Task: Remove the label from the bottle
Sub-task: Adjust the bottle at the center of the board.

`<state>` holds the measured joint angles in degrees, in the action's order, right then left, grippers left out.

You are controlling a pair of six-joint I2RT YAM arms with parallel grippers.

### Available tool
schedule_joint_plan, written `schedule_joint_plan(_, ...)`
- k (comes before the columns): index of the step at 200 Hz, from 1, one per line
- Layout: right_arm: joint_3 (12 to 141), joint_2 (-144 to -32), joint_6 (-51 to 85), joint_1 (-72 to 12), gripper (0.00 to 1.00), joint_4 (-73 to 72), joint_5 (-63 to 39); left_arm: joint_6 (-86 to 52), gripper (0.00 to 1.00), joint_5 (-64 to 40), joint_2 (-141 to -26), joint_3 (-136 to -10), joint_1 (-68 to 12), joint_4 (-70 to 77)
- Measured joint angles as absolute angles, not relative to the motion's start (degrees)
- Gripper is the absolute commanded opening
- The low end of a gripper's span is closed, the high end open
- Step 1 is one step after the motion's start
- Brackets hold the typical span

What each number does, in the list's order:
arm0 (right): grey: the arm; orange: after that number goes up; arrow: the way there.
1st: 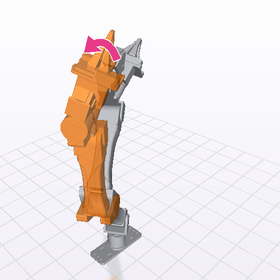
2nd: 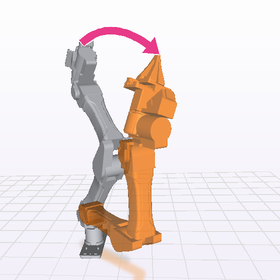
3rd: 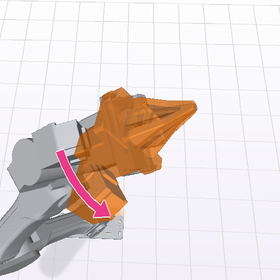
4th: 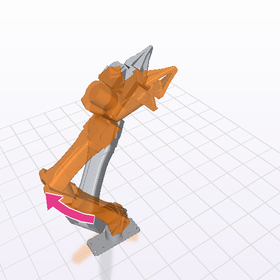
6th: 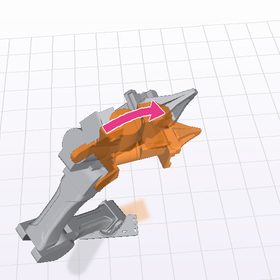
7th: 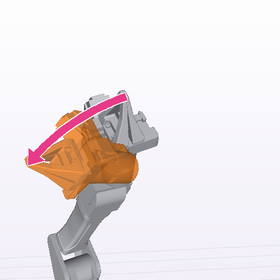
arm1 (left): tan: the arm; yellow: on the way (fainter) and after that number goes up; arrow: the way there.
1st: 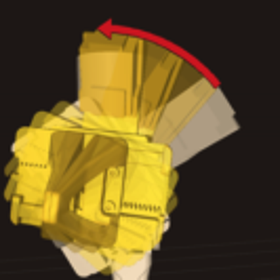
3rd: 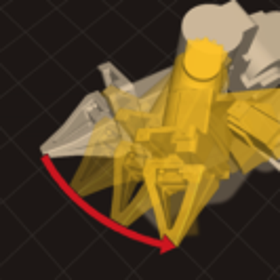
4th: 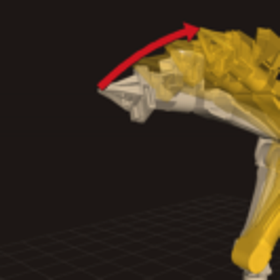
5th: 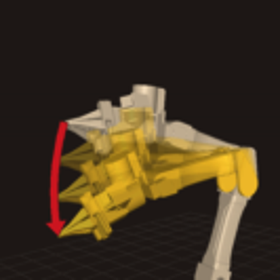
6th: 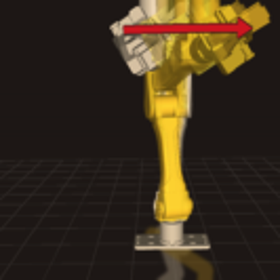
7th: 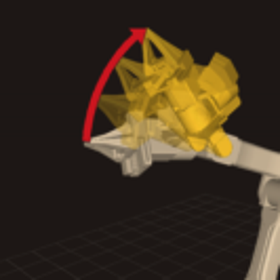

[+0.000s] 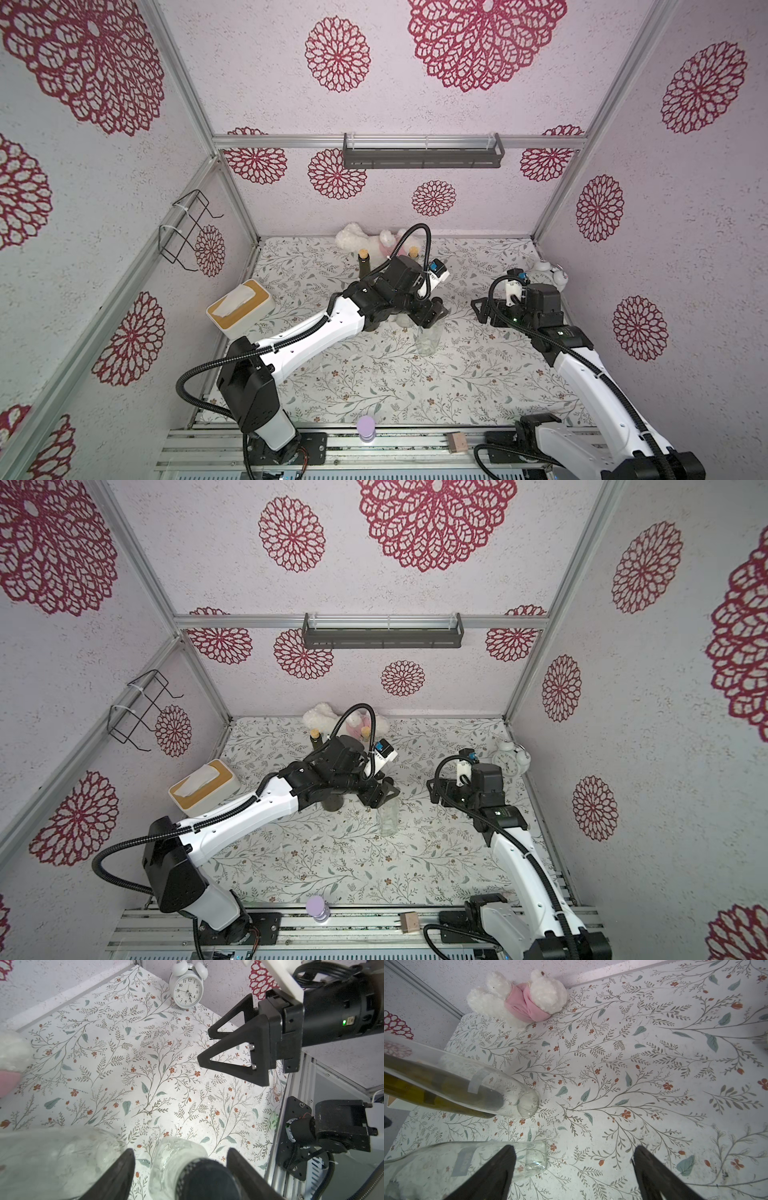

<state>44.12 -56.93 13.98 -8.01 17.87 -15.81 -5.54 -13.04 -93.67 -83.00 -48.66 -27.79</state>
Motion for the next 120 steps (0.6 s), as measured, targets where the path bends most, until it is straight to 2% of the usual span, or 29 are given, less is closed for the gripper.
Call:
schedule_joint_plan(38, 43.86, -57.28, 13.98, -8.01, 0.91, 17.74, -16.19, -5.48, 0.63, -12.51, -93.80, -83.29, -48.73, -28.29)
schedule_joint_plan(71, 43.16, -57.30, 13.98, -7.99, 0.90, 17.45, -16.53, -5.34, 0.53, -12.49, -93.80, -83.48, -48.84, -28.36)
schedule_joint_plan(120, 42.59, -57.30, 13.98, -7.94, 0.90, 17.08, -16.75, -5.06, 0.43, -12.36, -93.80, -83.53, -48.93, -28.38)
